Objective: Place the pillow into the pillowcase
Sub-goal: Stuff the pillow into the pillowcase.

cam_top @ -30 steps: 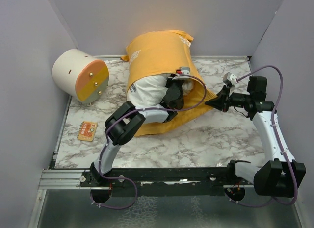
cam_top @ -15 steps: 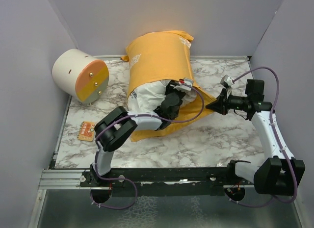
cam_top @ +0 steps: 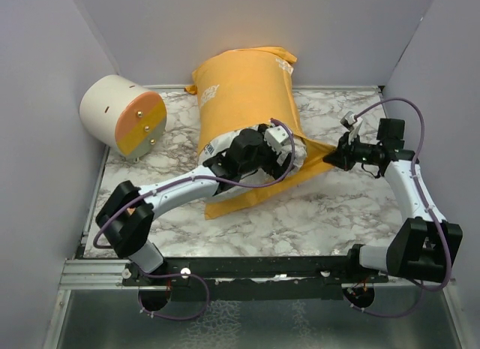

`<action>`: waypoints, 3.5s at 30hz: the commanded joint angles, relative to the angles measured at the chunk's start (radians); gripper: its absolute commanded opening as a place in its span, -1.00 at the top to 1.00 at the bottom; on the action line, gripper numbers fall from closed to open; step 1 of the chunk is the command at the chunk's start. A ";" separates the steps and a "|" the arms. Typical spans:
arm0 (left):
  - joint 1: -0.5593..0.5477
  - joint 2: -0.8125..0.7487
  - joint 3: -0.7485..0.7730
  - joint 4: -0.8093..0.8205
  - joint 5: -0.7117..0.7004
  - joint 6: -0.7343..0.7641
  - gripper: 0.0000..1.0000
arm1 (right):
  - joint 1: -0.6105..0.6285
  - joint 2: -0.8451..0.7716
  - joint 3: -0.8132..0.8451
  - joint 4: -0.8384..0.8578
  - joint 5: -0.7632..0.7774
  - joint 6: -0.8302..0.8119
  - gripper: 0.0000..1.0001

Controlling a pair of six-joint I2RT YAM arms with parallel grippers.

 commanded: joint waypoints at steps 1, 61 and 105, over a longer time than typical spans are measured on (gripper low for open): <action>0.026 -0.156 0.033 -0.164 0.256 -0.070 -0.95 | -0.071 0.043 0.057 0.035 0.089 -0.036 0.98; 0.171 -0.533 -0.267 -0.256 -0.090 -0.163 -0.01 | 0.645 0.054 -0.018 0.338 0.460 -0.172 0.08; 0.254 -0.759 -0.631 -0.414 0.215 -0.479 -0.60 | 0.472 0.019 0.123 0.046 -0.012 -0.181 -0.19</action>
